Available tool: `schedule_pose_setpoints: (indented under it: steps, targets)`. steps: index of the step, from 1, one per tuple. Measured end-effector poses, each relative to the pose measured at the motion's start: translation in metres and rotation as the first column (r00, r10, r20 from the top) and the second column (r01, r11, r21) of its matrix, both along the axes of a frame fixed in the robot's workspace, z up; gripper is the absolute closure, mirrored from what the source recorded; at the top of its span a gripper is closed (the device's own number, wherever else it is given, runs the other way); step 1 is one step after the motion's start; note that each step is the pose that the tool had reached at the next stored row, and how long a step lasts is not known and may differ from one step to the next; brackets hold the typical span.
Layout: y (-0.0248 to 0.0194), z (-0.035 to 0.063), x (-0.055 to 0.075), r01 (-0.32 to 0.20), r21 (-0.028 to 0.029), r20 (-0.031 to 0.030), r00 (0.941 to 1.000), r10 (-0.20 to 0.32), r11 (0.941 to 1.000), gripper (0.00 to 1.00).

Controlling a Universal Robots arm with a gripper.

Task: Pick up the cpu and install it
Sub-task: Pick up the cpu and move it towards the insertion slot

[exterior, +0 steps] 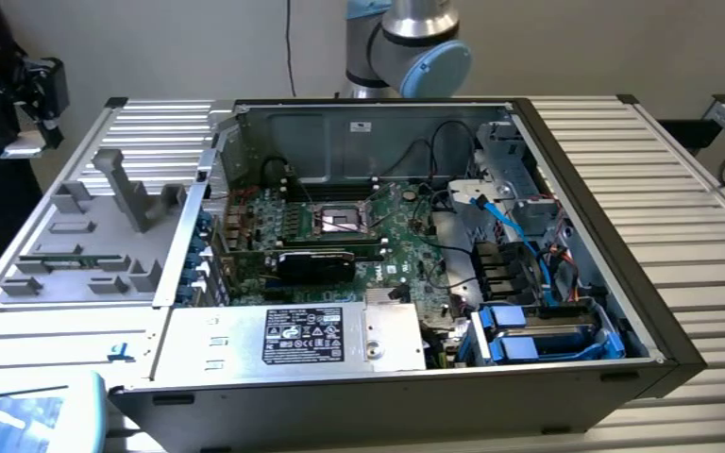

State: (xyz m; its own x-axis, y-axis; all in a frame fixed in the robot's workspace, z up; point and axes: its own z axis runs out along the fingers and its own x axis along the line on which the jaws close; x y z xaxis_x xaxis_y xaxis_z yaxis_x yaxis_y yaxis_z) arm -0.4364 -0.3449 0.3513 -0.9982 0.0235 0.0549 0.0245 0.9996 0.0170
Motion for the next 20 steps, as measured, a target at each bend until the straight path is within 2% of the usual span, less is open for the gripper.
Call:
schedule_pose_setpoints:
  steps: [14,20]
  targets:
    - [-0.0023,0.0552,0.062,0.000,0.0000,-0.0050,1.0000,0.000,1.0000,0.45]
    - [-0.0027,0.0668,0.089,0.000,0.0000,-0.0075,1.0000,0.000,1.0000,0.45]
